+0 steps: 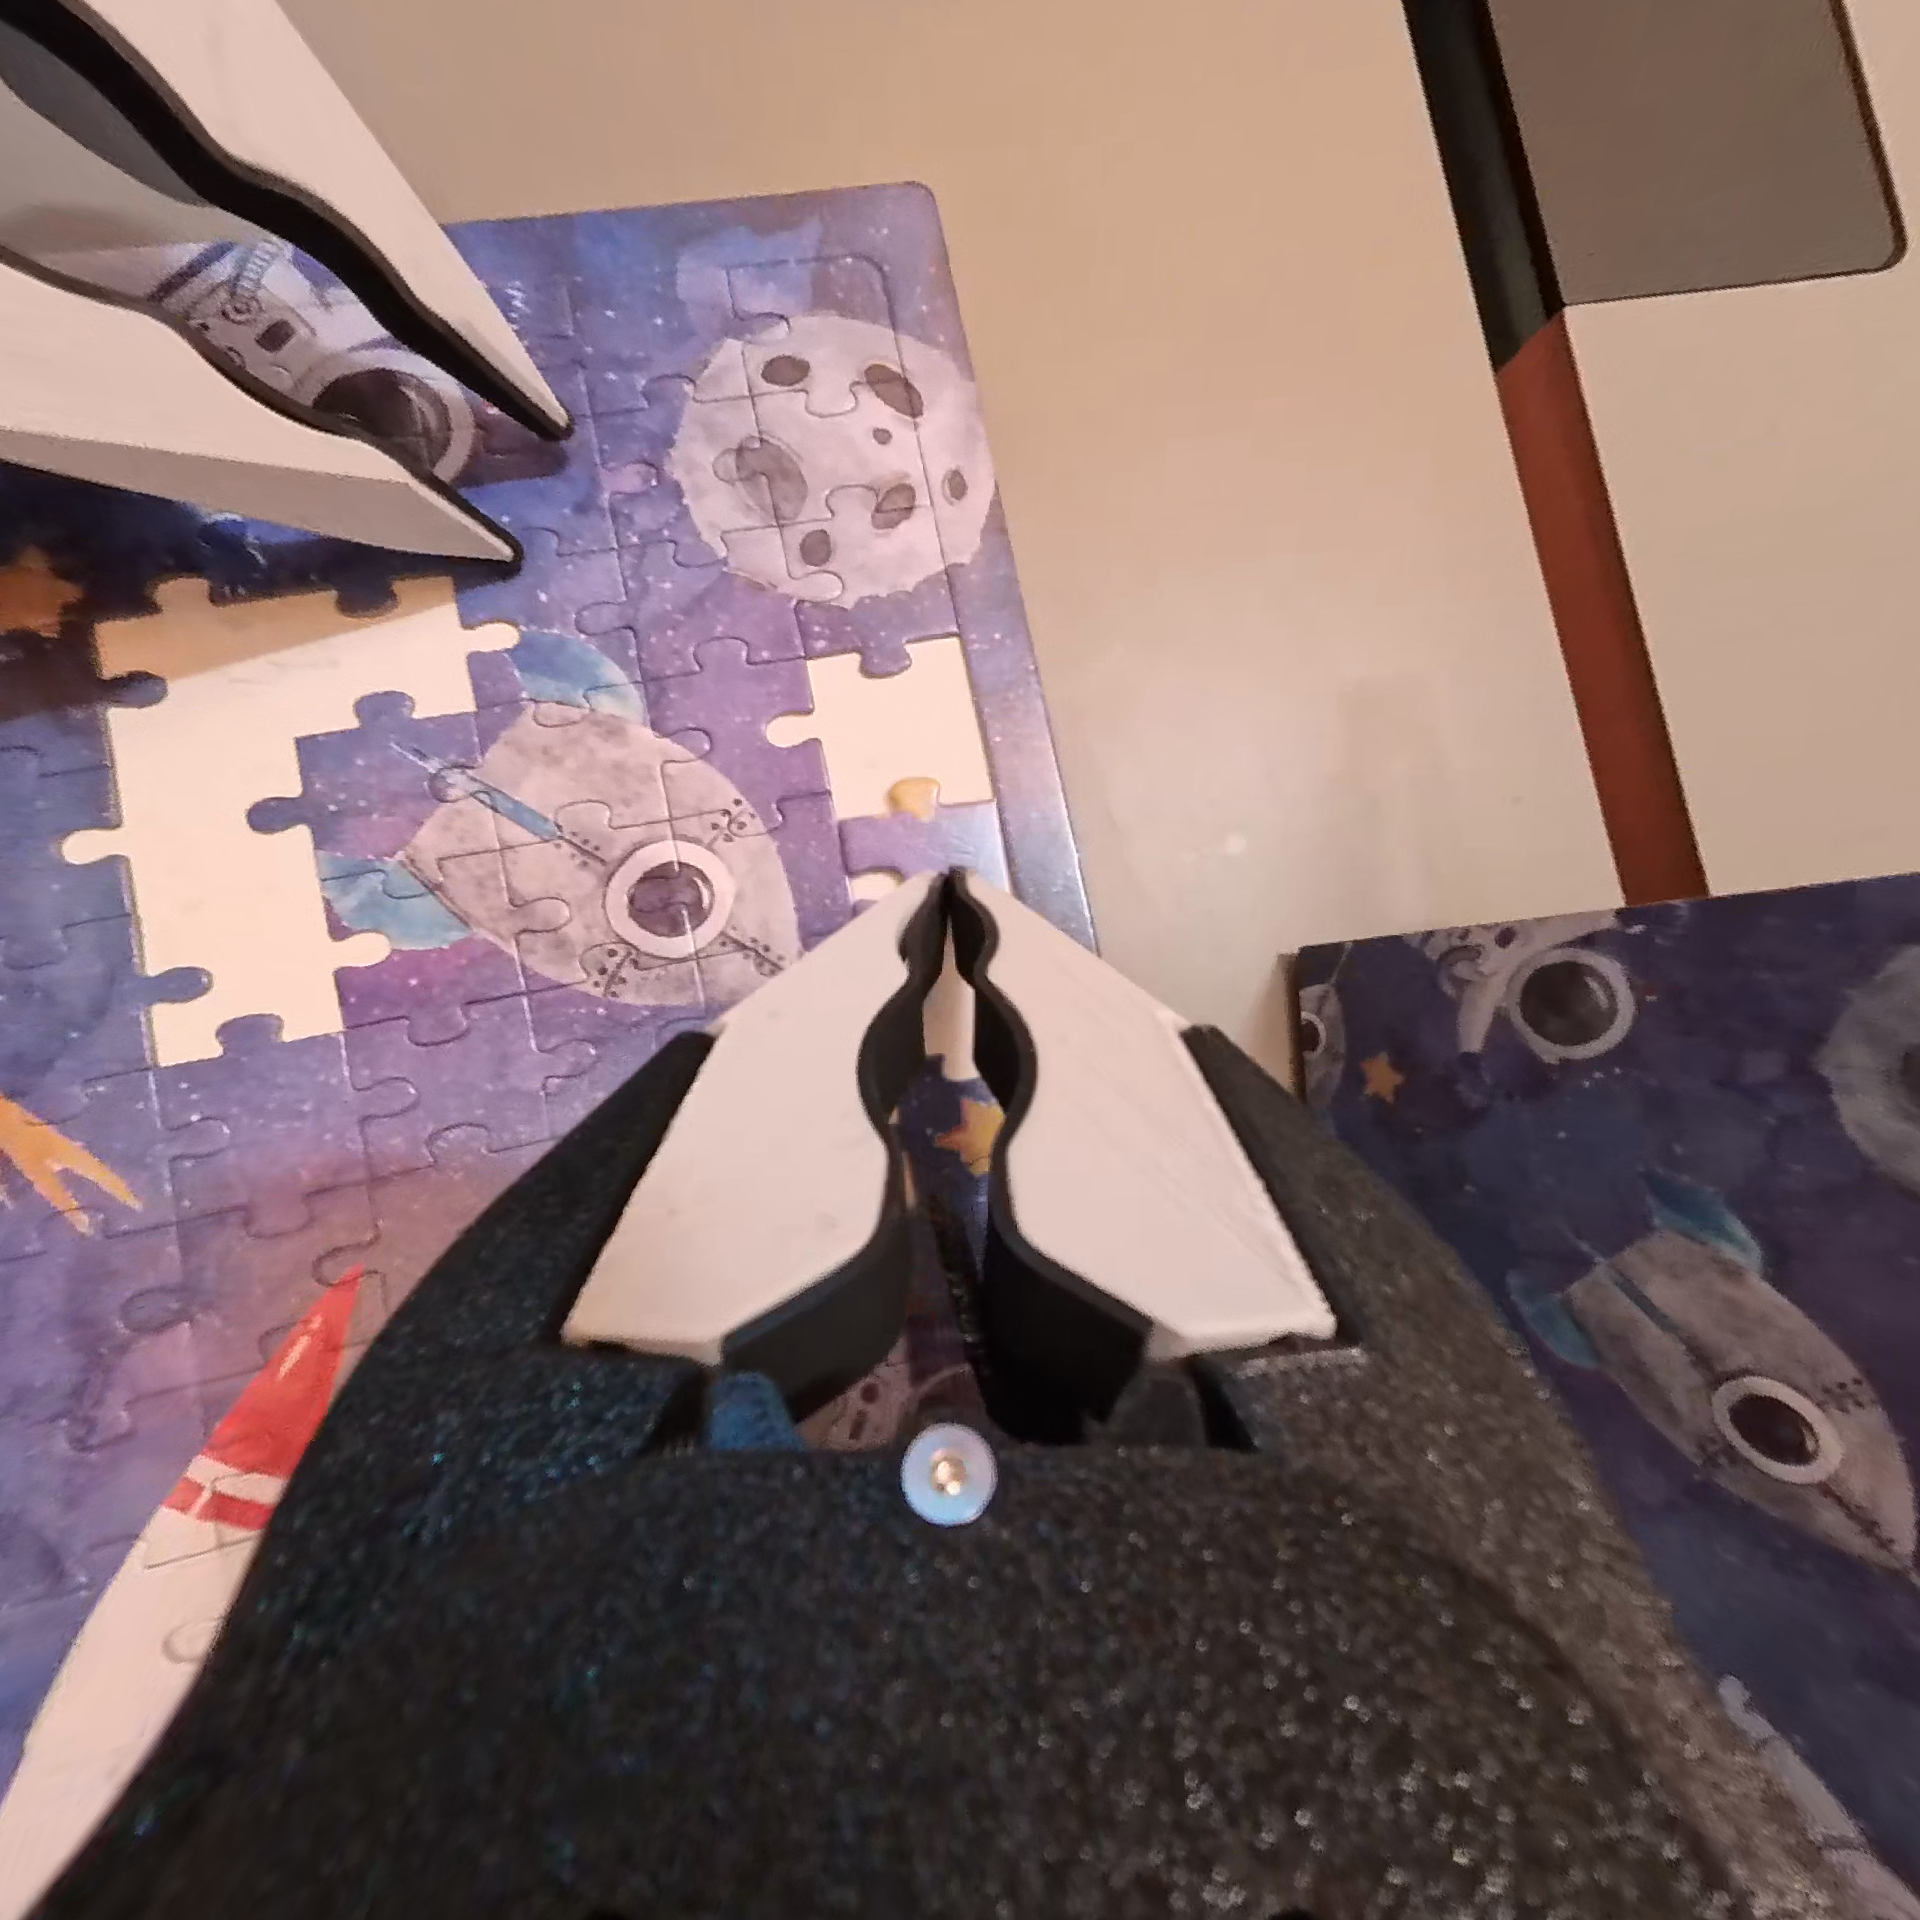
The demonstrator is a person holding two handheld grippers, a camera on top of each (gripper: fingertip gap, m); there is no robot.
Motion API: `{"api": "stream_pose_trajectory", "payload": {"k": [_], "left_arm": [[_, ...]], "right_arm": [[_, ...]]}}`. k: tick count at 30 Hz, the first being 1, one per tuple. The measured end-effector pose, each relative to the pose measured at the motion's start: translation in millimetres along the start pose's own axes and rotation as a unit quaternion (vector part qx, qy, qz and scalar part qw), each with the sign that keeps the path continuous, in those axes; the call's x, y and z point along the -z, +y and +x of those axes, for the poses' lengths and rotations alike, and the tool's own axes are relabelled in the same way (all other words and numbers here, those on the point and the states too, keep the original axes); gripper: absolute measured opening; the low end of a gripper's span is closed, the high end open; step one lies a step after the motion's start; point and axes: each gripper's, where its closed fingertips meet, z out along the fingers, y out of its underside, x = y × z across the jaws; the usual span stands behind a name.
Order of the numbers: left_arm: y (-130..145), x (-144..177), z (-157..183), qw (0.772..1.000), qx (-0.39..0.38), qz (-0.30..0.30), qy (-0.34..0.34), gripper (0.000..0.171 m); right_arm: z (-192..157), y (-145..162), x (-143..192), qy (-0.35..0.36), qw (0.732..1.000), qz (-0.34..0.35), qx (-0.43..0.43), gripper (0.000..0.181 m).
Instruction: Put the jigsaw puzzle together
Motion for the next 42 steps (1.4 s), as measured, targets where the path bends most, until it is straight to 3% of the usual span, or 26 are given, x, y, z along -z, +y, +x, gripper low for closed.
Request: {"api": "stream_pose_trajectory", "payload": {"k": [17, 20, 23, 32, 42], "left_arm": [[0.2, 0.0, -0.1, 1.000, -0.001, 0.000, -0.001, 0.020], [0.2, -0.1, -0.1, 1.000, 0.001, 0.001, 0.001, 0.020], [0.3, -0.2, -0.1, 1.000, 0.003, 0.001, 0.003, 0.020], [0.3, -0.2, -0.3, 1.000, 0.001, 0.001, 0.001, 0.020], [0.2, -0.4, -1.4, 1.000, 0.000, 0.001, -0.003, 0.019]], "right_arm": [[-0.7, -9.5, 1.1, 0.026, 0.998, 0.025, 0.046, 0.001], [-2.3, -14.9, 10.6, 0.030, 0.998, 0.039, 0.035, 0.028], [-10.5, -7.3, 5.6, -0.005, 1.000, 0.027, 0.007, 0.044], [-5.7, -1.0, -1.7, -0.045, 0.996, 0.056, -0.053, 0.031], [-10.9, -4.8, 1.6, -0.026, 0.999, 0.040, 0.025, 0.008]]}}
